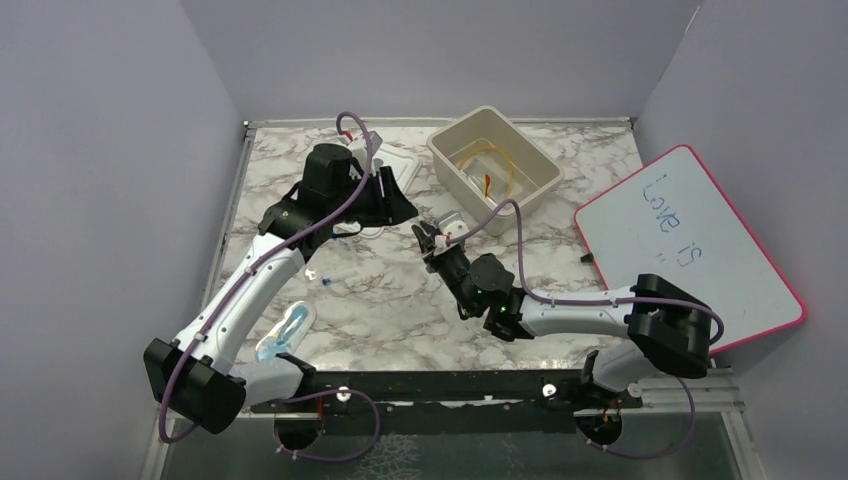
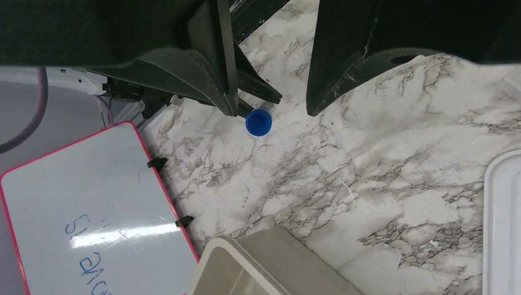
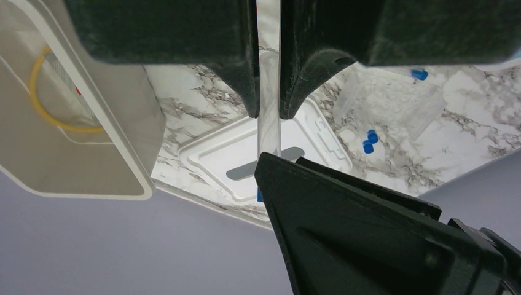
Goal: Organize the chemistry lab equipment
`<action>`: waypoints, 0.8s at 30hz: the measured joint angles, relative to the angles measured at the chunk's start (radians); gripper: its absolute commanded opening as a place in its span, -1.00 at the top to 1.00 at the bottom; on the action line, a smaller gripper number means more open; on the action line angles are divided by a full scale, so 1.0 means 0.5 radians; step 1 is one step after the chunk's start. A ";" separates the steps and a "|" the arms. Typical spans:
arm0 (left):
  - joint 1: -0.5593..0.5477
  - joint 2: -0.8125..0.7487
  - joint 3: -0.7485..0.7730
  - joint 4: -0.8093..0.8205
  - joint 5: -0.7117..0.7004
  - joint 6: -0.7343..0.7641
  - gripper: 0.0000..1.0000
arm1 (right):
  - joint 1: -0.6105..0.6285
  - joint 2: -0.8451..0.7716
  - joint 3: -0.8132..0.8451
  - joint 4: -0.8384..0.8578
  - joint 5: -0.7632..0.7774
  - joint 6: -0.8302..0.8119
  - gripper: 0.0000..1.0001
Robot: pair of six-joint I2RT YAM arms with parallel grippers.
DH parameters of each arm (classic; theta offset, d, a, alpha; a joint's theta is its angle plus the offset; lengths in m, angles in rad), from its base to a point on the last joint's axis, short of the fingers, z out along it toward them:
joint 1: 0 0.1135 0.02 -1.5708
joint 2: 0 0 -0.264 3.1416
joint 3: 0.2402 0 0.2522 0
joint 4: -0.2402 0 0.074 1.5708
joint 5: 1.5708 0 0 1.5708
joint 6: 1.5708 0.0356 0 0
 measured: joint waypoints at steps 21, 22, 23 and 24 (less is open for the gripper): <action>0.070 0.008 -0.074 0.059 0.120 -0.156 1.00 | 0.000 0.000 -0.029 0.047 -0.150 -0.130 0.59; 0.076 0.008 -0.076 0.056 0.126 -0.156 1.00 | 0.000 0.000 -0.032 0.047 -0.161 -0.130 0.37; 0.080 0.008 -0.082 0.060 0.131 -0.156 1.00 | 0.000 0.000 -0.034 0.047 -0.166 -0.128 0.16; 0.081 0.007 -0.086 0.060 0.131 -0.153 1.00 | 0.000 0.000 -0.037 0.047 -0.168 -0.125 0.01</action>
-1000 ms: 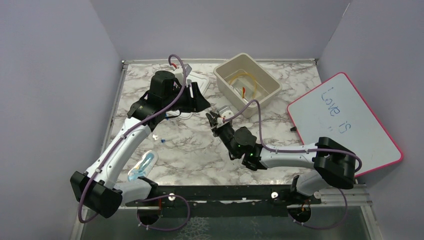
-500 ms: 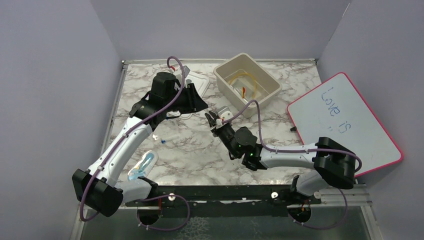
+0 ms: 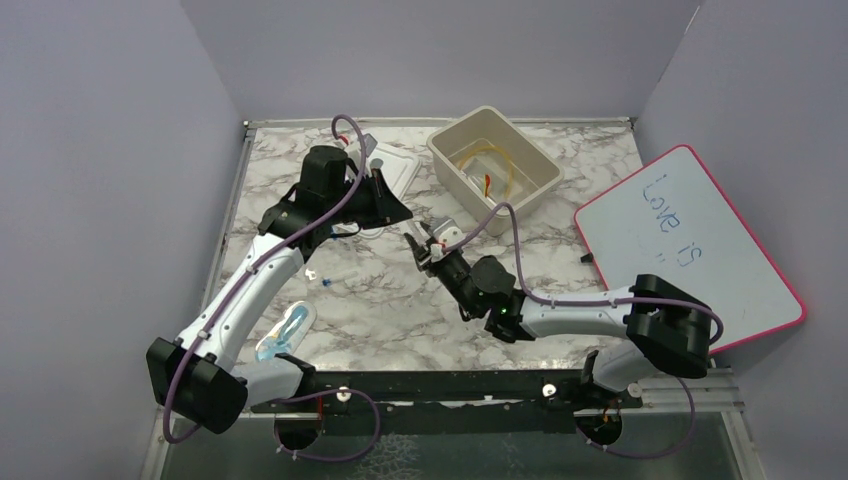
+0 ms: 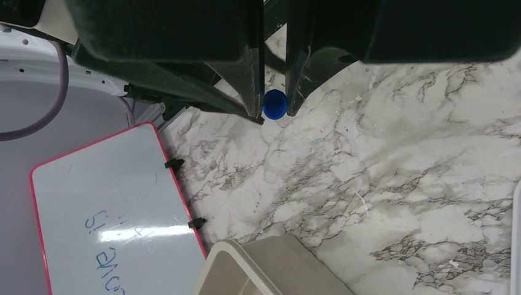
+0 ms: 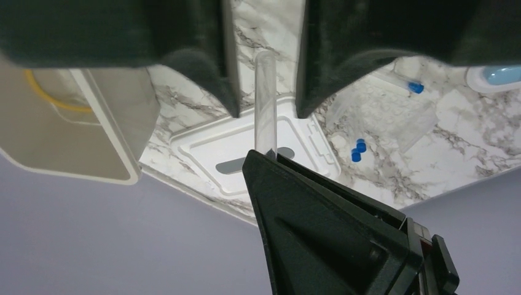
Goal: Organize the chemistry lab equipment
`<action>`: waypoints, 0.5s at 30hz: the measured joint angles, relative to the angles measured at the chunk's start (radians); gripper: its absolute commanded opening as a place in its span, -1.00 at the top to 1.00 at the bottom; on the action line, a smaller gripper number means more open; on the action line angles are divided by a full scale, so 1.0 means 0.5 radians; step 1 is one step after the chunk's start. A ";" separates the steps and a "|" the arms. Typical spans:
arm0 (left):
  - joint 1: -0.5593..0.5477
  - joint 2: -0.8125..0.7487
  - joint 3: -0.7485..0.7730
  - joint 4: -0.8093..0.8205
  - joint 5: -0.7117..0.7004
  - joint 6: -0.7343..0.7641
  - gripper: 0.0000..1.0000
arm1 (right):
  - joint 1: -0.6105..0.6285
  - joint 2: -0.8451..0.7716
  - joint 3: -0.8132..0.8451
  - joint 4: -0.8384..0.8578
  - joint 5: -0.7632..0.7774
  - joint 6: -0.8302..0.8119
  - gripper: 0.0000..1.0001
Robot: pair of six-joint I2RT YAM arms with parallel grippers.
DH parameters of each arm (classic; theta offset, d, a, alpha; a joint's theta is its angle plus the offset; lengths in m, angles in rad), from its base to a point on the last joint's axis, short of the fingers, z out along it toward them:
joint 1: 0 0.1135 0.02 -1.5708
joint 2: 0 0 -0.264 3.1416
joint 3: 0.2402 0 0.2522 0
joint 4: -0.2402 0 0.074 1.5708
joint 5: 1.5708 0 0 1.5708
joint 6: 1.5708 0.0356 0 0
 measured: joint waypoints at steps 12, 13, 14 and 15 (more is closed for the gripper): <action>0.012 -0.217 -0.262 0.024 -0.606 0.134 1.00 | 0.000 -0.114 -0.102 -0.199 -0.007 0.262 -0.22; 0.012 -0.247 -0.292 0.027 -0.703 0.136 1.00 | 0.000 -0.143 -0.121 -0.230 0.001 0.302 -0.22; 0.006 -0.283 -0.328 0.031 -0.819 0.136 1.00 | 0.000 -0.167 -0.140 -0.261 0.012 0.346 -0.22; -0.002 -0.303 -0.351 0.034 -0.924 0.135 1.00 | 0.000 -0.184 -0.156 -0.288 0.025 0.391 -0.22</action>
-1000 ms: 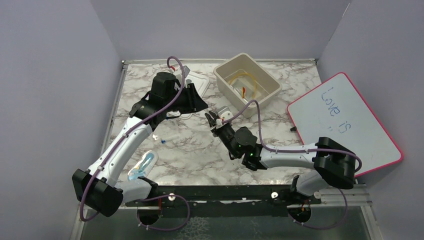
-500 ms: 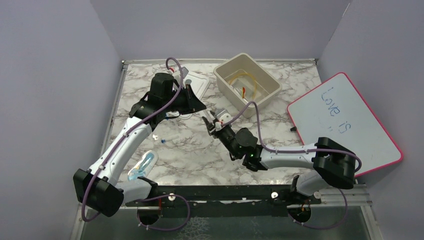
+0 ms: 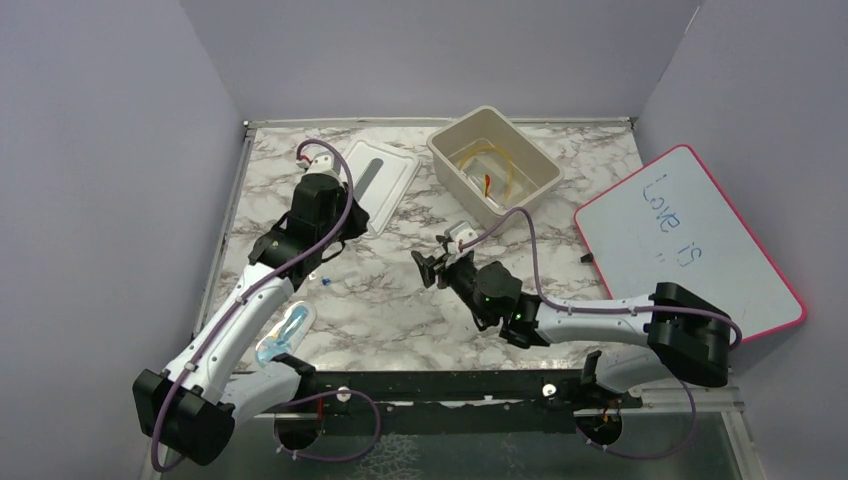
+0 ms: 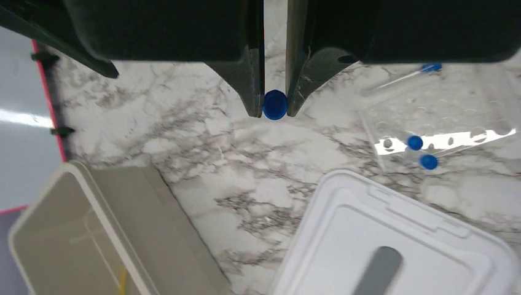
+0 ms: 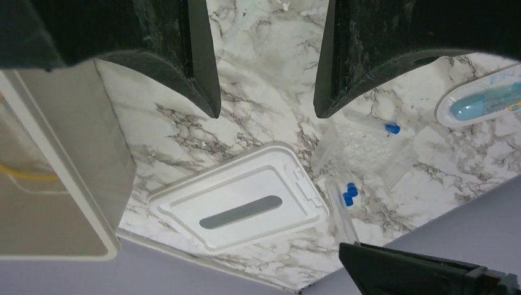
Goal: Organize the chemistry lab equipment
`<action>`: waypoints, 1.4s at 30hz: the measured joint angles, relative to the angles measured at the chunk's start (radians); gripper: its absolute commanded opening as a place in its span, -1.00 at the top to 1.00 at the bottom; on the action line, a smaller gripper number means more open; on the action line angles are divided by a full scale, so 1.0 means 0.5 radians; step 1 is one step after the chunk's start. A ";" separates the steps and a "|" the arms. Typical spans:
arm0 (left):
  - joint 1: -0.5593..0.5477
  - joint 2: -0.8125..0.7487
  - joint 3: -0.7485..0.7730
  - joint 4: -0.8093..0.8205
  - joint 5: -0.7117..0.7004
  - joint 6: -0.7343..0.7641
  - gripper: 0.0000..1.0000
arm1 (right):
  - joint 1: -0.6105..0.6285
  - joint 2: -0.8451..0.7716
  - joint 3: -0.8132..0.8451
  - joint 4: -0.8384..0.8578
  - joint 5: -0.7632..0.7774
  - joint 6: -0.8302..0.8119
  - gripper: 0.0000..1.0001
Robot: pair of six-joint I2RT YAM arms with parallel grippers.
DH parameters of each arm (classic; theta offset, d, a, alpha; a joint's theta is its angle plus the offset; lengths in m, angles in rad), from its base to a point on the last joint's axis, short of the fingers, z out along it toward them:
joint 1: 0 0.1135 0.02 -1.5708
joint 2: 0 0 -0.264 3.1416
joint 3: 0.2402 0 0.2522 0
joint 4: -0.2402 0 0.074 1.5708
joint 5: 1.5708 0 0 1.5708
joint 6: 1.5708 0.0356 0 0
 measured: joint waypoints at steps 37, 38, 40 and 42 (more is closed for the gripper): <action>-0.195 0.226 -0.641 0.472 -1.459 -0.358 1.00 | -0.010 -0.100 -0.146 -0.338 0.190 0.343 -0.22; -0.192 0.226 -0.658 0.502 -1.460 -0.347 1.00 | -0.010 -0.099 -0.146 -0.341 0.190 0.343 -0.22; -0.192 0.226 -0.700 0.562 -1.460 -0.319 1.00 | -0.010 -0.099 -0.146 -0.350 0.190 0.343 -0.22; -0.192 0.226 -0.750 0.622 -1.460 -0.290 1.00 | -0.010 -0.098 -0.146 -0.356 0.191 0.343 -0.22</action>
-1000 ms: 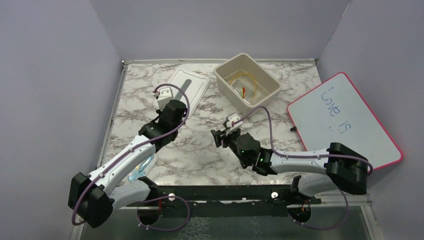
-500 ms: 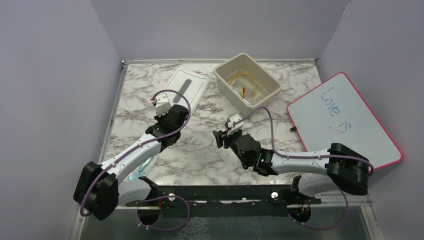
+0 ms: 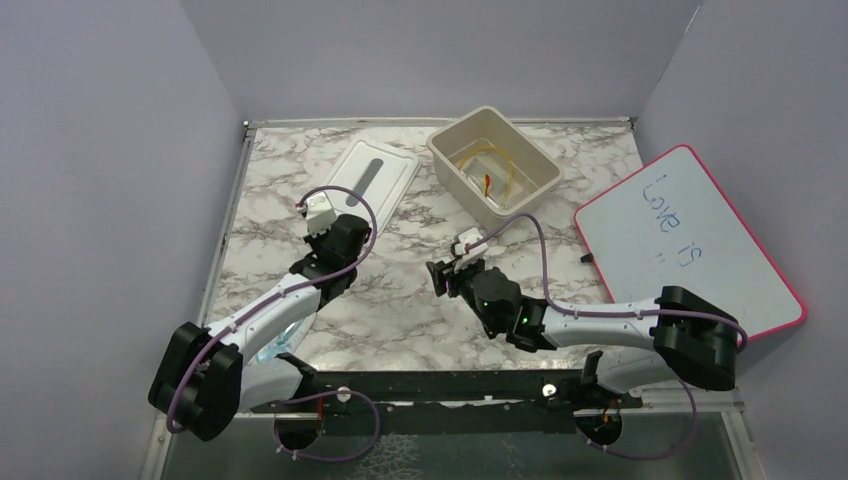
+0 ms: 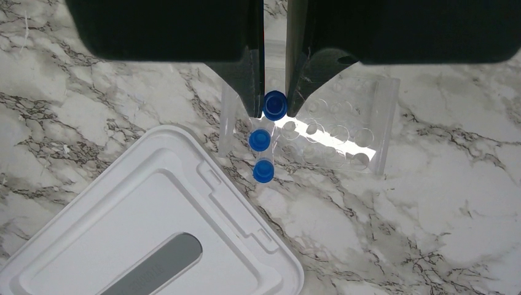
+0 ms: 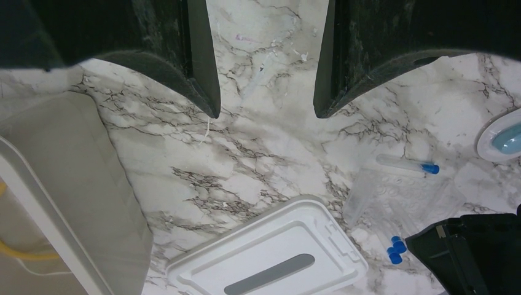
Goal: Organize the chemistry lab equipment
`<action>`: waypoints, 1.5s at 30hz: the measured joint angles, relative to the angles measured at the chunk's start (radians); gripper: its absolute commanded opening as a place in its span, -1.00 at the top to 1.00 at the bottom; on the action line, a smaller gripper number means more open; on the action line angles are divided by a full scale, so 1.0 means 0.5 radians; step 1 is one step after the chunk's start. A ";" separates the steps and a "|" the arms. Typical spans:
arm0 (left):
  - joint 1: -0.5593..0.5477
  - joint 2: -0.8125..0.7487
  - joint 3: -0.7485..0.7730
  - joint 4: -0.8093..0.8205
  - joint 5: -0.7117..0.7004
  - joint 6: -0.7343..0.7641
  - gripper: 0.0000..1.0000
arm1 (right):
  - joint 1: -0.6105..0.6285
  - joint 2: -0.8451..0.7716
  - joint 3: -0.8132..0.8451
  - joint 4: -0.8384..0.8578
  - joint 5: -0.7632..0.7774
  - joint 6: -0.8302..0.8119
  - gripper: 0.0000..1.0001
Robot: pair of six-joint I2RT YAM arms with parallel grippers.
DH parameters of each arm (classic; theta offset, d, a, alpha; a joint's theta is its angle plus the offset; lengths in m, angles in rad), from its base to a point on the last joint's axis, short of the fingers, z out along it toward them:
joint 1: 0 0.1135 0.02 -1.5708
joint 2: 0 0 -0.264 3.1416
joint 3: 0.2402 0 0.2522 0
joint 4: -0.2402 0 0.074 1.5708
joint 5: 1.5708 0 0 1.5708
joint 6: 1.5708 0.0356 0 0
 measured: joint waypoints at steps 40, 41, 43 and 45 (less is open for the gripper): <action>0.005 0.154 0.018 0.005 0.008 0.000 -0.36 | -0.002 0.014 0.018 -0.079 -0.066 -0.001 -0.20; 0.007 0.113 0.056 -0.031 0.014 -0.003 -0.38 | -0.002 0.014 0.019 -0.085 -0.075 0.000 -0.21; 0.007 0.044 0.133 -0.086 0.027 -0.005 -0.43 | -0.002 0.018 0.028 -0.105 -0.107 -0.002 -0.21; 0.007 -0.040 0.232 -0.145 0.051 -0.002 -0.47 | -0.002 0.052 0.072 -0.139 -0.163 -0.017 -0.21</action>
